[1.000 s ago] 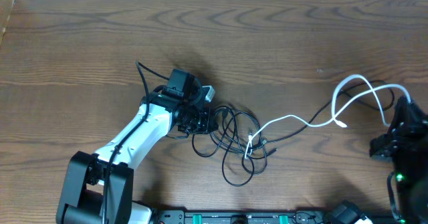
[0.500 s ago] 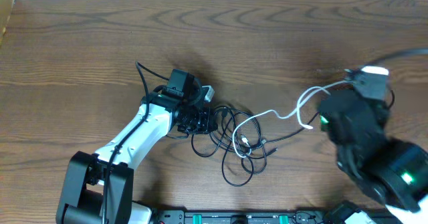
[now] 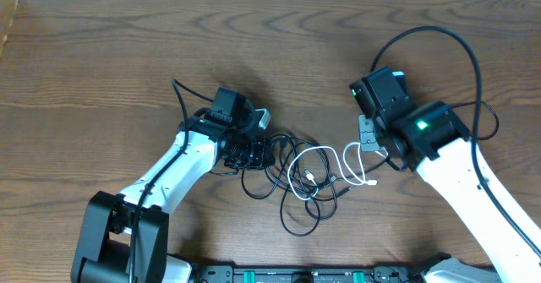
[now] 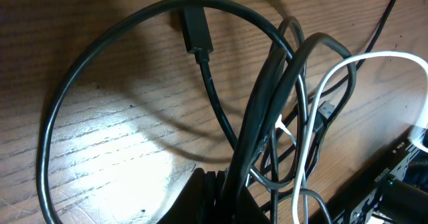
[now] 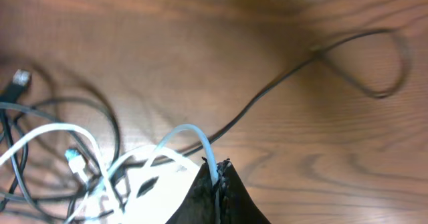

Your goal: Untangle cables

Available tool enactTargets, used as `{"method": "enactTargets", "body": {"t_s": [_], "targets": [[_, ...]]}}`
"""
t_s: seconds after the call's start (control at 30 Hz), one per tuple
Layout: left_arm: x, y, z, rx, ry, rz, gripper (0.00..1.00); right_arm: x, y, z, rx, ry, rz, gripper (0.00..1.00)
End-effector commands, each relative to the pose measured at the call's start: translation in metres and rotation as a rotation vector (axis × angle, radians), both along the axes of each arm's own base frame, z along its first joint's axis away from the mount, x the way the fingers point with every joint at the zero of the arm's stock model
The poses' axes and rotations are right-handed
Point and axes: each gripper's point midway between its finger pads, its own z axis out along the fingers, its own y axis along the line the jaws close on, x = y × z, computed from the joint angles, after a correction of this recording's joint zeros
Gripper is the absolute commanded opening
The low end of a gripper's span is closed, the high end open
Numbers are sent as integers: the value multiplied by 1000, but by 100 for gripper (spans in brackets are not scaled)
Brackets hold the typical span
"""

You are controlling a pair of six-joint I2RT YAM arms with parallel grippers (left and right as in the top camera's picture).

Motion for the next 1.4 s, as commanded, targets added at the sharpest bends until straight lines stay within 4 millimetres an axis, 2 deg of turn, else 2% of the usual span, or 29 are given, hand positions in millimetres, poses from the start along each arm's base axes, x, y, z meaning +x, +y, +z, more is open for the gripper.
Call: {"method": "enactTargets", "body": {"t_s": [0.0,0.1,0.3,0.5,0.6,0.73,1.0,1.17,1.37], "targets": [[-2,2,-3,15,9,5,8,-4,16,-19,80,115,90,1],[-1,2,-3,15,9,6,8,-8,32,-32,142,189,167,1],[-2,2,-3,15,9,5,8,-29,73,-50,327,354,316,4],[-2,2,-3,15,9,6,8,-42,91,-72,374,441,399,4],[-2,2,-3,15,9,6,8,-54,104,-75,440,475,486,5],[-2,2,-3,15,9,5,7,-69,124,-70,565,501,615,10],[-2,2,-3,15,9,6,8,-80,133,-81,580,513,662,24],[-2,2,-3,15,10,6,8,-91,144,-96,575,507,709,39],[-2,2,-3,15,10,6,8,-104,157,-110,570,491,779,46]]}}
